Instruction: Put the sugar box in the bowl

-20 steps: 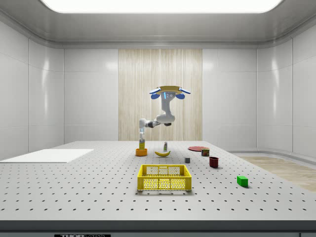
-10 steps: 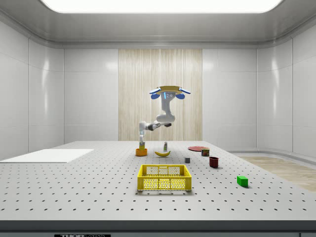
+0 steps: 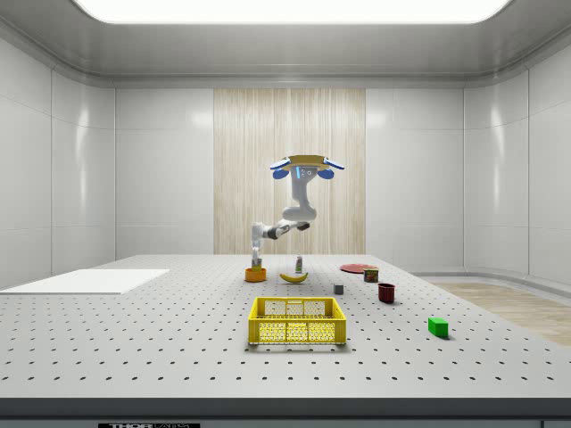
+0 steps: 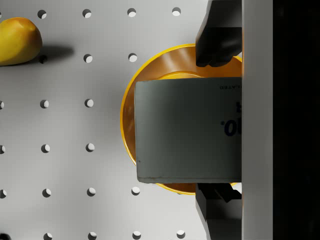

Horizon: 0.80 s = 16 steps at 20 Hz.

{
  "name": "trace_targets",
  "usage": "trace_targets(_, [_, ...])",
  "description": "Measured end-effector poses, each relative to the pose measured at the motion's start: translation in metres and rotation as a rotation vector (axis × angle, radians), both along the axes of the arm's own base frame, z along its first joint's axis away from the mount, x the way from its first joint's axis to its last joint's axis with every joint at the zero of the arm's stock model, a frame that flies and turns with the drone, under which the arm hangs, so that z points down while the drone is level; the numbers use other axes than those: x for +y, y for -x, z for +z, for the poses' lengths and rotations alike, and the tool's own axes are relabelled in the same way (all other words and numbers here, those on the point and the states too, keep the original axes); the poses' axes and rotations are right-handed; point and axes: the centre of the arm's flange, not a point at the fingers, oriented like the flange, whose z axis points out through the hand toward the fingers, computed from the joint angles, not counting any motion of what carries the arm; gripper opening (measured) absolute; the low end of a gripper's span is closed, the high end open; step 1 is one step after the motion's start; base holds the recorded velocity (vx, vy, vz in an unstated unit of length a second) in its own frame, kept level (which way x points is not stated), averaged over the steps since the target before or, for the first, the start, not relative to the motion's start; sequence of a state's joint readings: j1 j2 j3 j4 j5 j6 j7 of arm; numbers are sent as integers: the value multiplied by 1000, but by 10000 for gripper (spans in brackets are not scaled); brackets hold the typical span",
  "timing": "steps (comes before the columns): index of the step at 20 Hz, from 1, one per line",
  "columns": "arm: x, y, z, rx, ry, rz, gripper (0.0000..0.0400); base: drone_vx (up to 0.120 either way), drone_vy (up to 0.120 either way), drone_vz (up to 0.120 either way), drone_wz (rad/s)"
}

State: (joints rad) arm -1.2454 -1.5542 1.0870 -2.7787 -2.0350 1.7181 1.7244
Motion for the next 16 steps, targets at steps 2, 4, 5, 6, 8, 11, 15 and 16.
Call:
trace_targets(2, [0,0,-6,-1,-2,-5,368,0,0,0,0])
trace_targets(4, [1,0,-13,-1,-3,-8,381,0,0,0,0])
trace_targets(5, [1,0,-17,-1,-3,-10,385,0,0,0,0])
trace_targets(6, [1,0,-22,-1,-3,-11,388,0,0,0,0])
trace_targets(8, [1,0,-31,-1,-4,-12,393,0,0,0,0])
trace_targets(11, [1,0,-41,-1,-4,-14,397,0,0,0,0])
trace_targets(15, [1,0,-49,-1,-5,-15,399,0,0,0,0])
trace_targets(16, [1,0,-50,-1,-5,-15,399,0,0,0,0])
